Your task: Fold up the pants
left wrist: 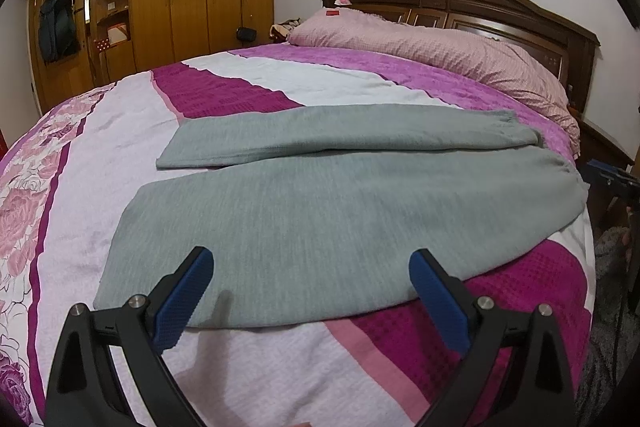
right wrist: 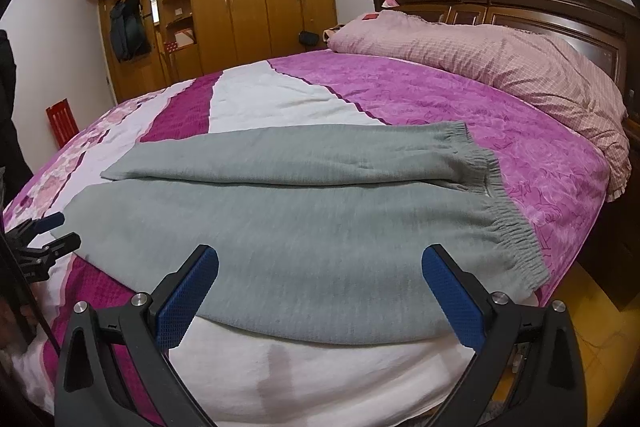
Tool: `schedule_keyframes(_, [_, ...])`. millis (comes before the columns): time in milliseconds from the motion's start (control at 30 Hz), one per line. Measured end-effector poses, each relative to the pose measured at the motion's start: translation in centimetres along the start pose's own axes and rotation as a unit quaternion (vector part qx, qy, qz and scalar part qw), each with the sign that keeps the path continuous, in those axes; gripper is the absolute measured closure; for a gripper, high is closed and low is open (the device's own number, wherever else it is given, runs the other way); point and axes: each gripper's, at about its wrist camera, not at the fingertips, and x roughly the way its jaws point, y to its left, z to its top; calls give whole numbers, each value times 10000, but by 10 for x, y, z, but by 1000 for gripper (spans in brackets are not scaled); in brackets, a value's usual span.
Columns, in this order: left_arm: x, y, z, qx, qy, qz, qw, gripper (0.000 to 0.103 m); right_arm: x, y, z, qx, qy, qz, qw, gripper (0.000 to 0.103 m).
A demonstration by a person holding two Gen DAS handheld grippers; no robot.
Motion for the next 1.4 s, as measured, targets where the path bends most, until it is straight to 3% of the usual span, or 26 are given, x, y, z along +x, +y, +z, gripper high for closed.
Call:
schedule_keyframes(900, [4,1,1,5,113,-34,9999,3,3,3,-3,-39,73,-10,10000,1])
schedule_keyframes(1033, [6,2,1,-37,213,-137,9997,3,-2,-3,-2,123,-68,73,9999,1])
schedule_keyframes(1200, [6,5,3,-120,245,104,9996,2,-19,-18,6,509,-458,577,9960,1])
schedule_keyframes(1300, [5,4,7,-131,348,309,9988,2,-18,-28,10,729,-267,896,9929,1])
schedule_keyframes(1400, [-5,2,29,-85,293,57,9995,2,-9,-54,24,921,142,1678,9814,1])
